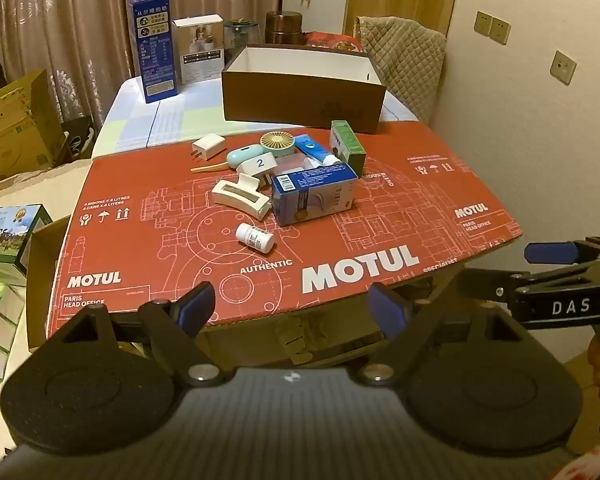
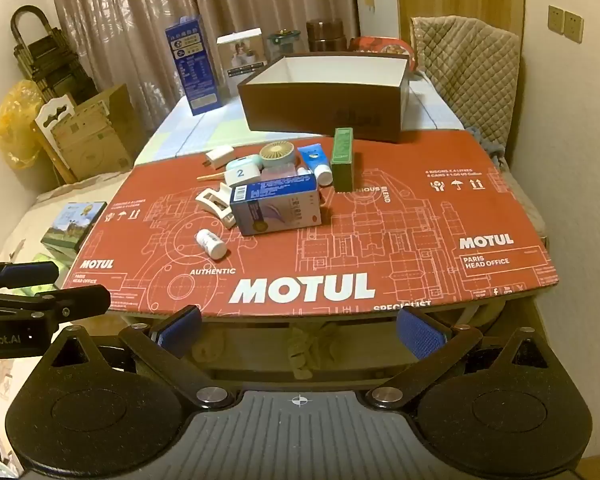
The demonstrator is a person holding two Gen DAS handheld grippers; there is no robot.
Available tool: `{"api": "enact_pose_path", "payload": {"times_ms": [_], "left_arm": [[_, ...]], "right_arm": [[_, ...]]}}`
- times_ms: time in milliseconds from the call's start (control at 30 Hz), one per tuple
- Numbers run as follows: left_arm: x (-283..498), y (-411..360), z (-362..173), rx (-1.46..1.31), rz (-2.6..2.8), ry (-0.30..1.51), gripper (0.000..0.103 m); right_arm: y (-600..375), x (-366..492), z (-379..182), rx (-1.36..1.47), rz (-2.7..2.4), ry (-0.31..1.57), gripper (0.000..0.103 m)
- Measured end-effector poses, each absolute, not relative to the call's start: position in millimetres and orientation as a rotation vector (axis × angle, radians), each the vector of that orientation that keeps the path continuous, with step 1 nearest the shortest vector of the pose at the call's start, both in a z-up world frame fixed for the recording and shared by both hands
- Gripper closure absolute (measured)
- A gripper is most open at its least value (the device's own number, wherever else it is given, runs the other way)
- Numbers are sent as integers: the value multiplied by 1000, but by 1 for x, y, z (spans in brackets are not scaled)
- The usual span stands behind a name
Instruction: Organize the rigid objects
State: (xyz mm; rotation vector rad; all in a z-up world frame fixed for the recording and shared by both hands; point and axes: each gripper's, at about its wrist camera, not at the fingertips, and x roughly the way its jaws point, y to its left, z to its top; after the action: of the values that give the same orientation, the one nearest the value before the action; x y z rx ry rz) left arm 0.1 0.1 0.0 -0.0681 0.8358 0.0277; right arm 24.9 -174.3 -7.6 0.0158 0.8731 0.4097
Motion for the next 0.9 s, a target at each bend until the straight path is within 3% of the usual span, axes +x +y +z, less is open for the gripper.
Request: {"api": "enact_pose_path", "payload": {"times_ms": [900], "left_arm": [[0, 0, 0, -61, 30, 834, 22]], "right_arm": [[-176, 25, -6, 19, 418, 875, 2]]}}
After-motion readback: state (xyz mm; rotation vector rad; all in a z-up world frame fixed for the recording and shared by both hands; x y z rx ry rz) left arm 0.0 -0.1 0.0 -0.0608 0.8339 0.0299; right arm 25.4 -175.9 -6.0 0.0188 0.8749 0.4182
